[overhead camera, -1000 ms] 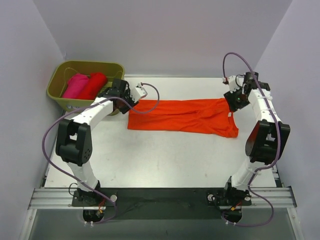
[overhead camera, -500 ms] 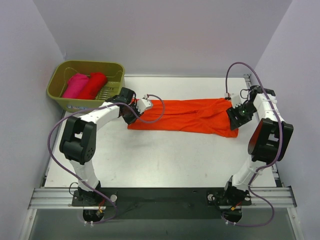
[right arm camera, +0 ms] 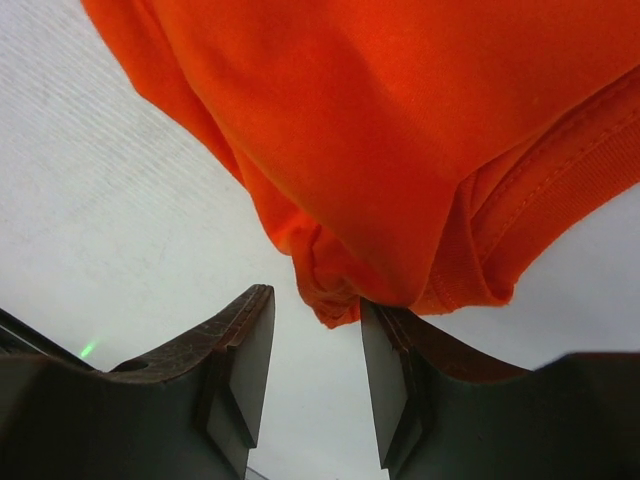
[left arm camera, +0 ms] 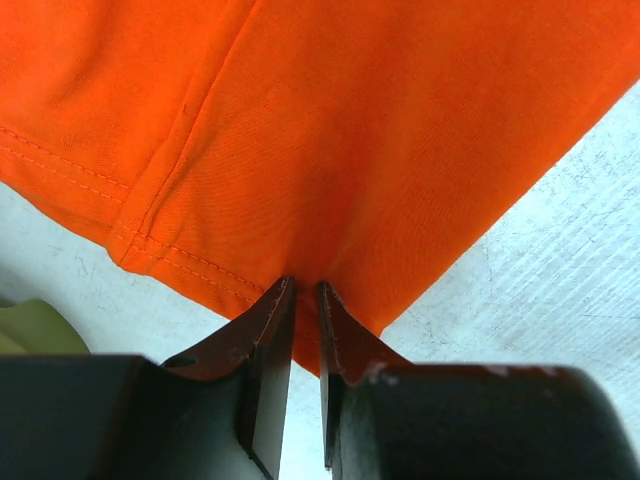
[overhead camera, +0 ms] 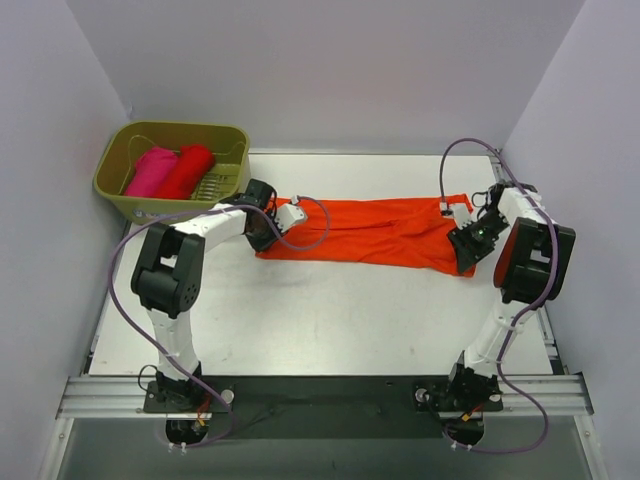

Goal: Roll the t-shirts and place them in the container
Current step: Fold the T-shirt at the center of the board.

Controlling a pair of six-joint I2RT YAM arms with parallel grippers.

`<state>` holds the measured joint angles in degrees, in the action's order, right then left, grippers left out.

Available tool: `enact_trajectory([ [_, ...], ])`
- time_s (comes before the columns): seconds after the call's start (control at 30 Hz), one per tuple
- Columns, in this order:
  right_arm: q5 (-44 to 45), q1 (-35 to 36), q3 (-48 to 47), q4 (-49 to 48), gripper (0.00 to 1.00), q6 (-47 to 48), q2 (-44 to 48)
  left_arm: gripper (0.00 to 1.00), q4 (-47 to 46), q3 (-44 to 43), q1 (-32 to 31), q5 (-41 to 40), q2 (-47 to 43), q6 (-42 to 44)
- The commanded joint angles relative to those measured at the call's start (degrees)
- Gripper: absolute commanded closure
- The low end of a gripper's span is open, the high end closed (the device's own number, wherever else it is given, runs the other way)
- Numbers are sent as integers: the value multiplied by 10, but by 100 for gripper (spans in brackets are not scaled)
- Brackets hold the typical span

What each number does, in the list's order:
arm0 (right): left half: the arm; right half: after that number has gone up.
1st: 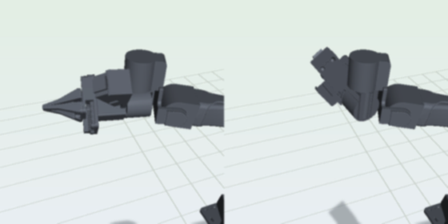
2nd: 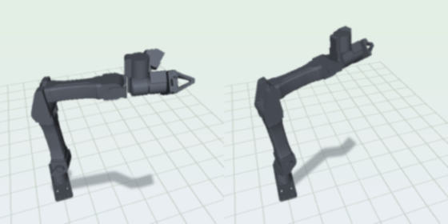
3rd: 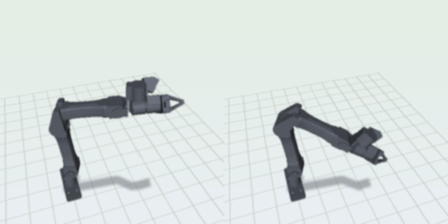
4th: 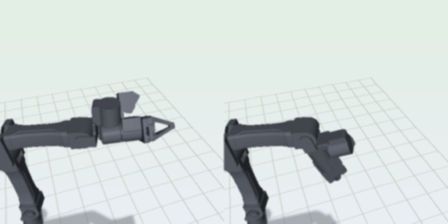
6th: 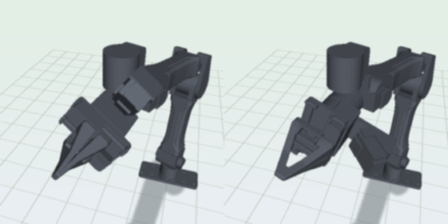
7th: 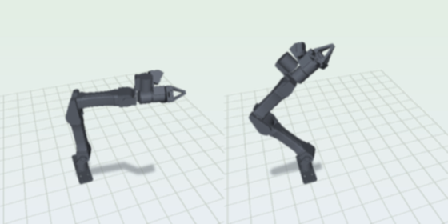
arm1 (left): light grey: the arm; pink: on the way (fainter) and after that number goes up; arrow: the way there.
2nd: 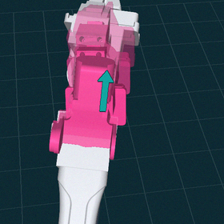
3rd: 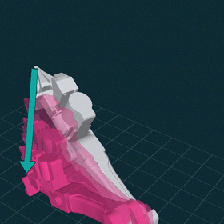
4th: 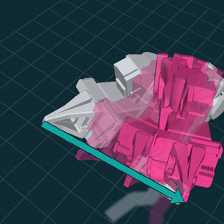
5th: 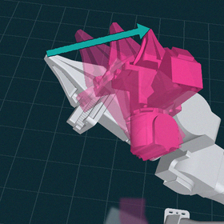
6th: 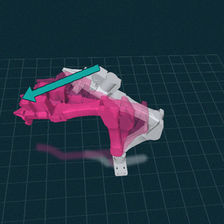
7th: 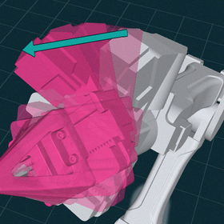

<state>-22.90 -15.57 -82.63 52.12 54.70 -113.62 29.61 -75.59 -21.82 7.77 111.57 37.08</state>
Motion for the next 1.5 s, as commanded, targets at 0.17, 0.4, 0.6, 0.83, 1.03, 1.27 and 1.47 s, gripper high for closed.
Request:
enact_trajectory([
  [0.17,9,-32,-37,53,75,40,-33,76,0,-5,-2,-22,27,39],
  [0.4,14,-47,-48,80,92,56,-44,79,12,29,4,-30,14,69],
  [0.6,36,-61,-61,110,82,81,-46,79,12,71,16,-33,-33,79],
  [0.83,50,-70,-101,147,71,67,-18,74,30,63,16,-23,-97,74],
  [1.03,-43,-16,-165,114,67,-19,32,64,31,37,3,14,-123,43],
  [1.27,-26,105,-227,10,67,-92,-5,62,12,-7,-21,66,-64,-38],
  [1.47,-9,186,-335,-23,67,-120,-91,59,-13,-25,6,146,-31,-183],
])
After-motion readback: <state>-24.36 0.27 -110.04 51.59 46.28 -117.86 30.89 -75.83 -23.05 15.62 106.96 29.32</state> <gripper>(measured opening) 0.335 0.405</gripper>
